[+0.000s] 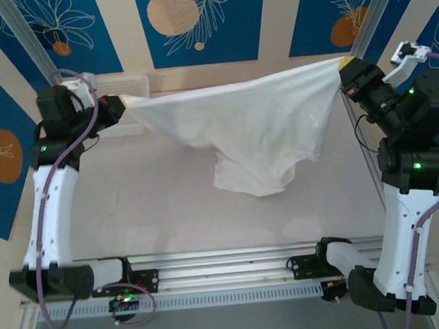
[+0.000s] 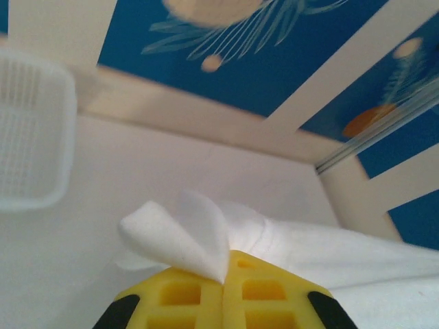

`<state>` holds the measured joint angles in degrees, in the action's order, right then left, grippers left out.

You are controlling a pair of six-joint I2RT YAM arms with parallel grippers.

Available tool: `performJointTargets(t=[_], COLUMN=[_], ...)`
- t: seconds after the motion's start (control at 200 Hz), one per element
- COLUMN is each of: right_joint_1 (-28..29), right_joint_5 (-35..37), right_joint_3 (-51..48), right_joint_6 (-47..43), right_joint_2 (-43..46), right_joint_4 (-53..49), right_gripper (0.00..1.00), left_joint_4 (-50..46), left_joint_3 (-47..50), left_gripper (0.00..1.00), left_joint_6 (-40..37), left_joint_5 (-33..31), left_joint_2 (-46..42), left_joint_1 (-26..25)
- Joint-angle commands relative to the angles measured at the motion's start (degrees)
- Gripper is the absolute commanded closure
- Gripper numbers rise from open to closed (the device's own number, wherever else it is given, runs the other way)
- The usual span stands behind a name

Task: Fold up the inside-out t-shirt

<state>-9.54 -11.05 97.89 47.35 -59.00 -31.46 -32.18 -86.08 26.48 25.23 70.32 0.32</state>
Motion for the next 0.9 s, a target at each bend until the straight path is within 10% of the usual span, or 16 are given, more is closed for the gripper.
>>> performJointTargets(t=[0.0, 0.215, 0.395, 0.62, 0.895], right_joint_1=[-0.96, -0.48, 0.51, 5.26, 7.27], right_joint_5=[-4.91, -8.4, -16.57, -18.87, -17.46], right_joint_3=[-2.56, -36.52, -60.85, -58.62, -59.09], right_joint_6=[2.56, 8.45, 12.29, -3.26, -1.89], right_joint_2=[0.03, 13.27, 27.35, 21.4, 19.37], right_joint_4=[4.74, 7.29, 13.09, -2.48, -0.77], right_gripper=[1.0, 1.0, 1.0, 1.0, 1.0], left_joint_4=[-5.54, -5.47, -5.59, -10.28, -10.35], left_joint_3=[6.86, 32.43, 41.21, 29.21, 24.51], left_gripper=[1.0, 1.0, 0.65, 0.63, 0.55], left_joint_6=[-0.24, 4.51, 5.15, -8.38, -11.79], left_joint_5=[-2.36, -3.37, -6.58, -12.96, -30.89], left_joint_2=[-1.21, -9.44, -14.01, -1.24, 14.54], left_joint_1=[0.47, -1.19, -1.42, -11.71, -29.2])
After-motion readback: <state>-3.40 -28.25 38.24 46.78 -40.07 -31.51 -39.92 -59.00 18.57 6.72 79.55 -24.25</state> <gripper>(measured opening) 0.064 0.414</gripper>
